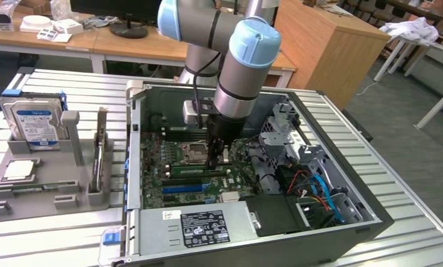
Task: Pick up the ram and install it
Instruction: 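Insert the ram into the slot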
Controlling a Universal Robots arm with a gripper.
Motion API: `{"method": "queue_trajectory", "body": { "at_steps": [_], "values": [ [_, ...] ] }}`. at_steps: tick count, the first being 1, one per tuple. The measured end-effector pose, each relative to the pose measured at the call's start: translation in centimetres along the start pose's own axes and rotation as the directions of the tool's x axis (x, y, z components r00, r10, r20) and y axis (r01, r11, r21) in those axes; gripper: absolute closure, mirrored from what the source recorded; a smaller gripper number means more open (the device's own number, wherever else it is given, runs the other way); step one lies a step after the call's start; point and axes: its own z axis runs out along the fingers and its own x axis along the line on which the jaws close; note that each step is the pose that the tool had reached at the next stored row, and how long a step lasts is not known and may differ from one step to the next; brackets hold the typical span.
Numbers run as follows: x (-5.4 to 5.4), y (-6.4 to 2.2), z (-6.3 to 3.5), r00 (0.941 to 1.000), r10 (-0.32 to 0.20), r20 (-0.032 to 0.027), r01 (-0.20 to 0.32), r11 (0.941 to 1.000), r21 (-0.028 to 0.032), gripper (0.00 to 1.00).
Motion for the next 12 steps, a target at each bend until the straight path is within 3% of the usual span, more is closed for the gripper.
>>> {"method": "queue_trajectory", "body": {
  "at_steps": [1,12],
  "values": [
    [0.0,0.0,0.0,1.0,0.0,0.0,0.0,1.0,0.0,0.81],
    [-0.01,0.02,-0.45,1.0,0.0,0.0001,0.0,1.0,0.0,0.81]
  ]
}}
